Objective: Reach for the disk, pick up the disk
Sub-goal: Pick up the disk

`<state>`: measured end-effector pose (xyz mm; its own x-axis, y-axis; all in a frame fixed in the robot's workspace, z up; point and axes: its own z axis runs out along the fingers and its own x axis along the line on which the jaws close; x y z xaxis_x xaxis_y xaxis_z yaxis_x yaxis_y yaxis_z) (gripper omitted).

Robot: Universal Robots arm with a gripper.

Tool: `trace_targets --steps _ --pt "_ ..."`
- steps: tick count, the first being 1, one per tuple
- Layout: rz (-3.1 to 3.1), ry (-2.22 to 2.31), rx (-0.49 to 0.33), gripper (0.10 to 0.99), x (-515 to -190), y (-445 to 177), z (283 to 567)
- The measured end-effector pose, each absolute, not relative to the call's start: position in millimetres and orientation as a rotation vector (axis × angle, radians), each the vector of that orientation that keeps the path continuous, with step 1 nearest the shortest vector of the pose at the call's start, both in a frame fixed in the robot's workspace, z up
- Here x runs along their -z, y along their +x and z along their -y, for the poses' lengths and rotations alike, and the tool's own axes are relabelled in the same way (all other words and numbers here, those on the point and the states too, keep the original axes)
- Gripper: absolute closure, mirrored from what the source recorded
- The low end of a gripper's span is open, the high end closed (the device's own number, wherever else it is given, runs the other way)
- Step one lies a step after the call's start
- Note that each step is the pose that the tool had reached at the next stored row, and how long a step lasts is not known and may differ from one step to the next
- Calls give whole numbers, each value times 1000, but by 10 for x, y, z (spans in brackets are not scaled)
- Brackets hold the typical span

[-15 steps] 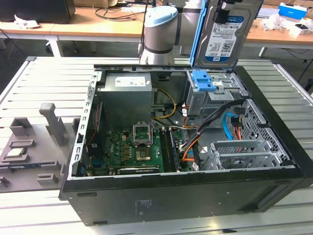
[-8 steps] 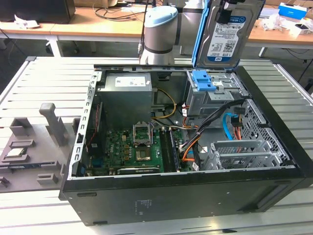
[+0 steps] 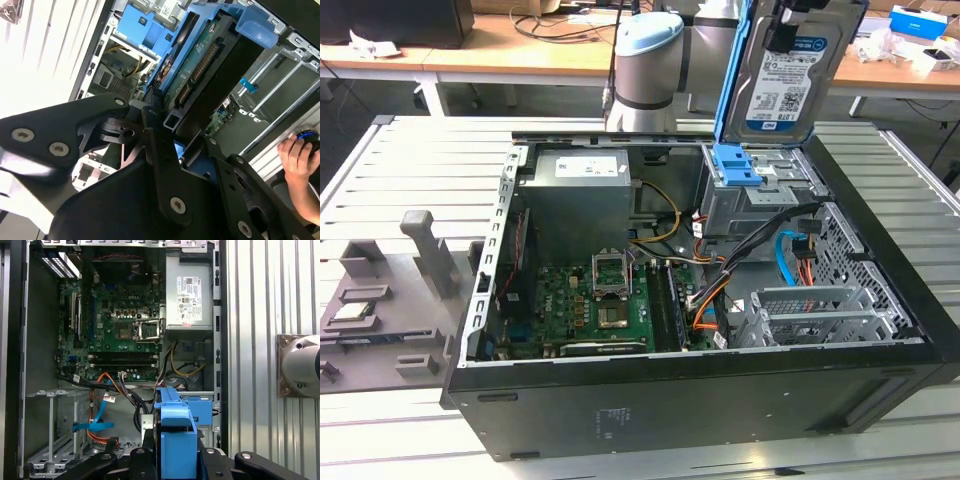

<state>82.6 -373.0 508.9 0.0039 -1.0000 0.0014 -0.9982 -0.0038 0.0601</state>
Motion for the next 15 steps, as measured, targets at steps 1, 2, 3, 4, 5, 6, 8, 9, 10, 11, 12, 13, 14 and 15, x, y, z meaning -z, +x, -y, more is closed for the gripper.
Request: trace_targets --steps 1,2,3,4,5,6,8,9,10,11,12,13,14,15 --pt "2186 2194 64 722 -5089 826 3778" --pt "2186 2194 64 722 -5089 826 3818" --pt "2186 2194 64 722 -5089 826 3835" --pt "2186 2194 64 722 -5089 826 3848" --pt "2186 2194 64 722 -5089 826 3869" --pt "2186 2194 64 722 -5089 826 3886" --pt "2186 2194 64 722 -5089 826 3972" --pt "2186 2194 64 722 -5089 826 3992" --pt "2186 2194 64 722 -5089 826 4013" --pt "2186 2194 64 722 -5089 826 4031" --pt "2186 2194 64 722 -5089 826 4050" --pt "2186 2194 64 722 -5089 826 4083" --pt "2186 2194 64 722 -5089 826 4125" --pt "2186 2194 64 722 -5089 826 4144"
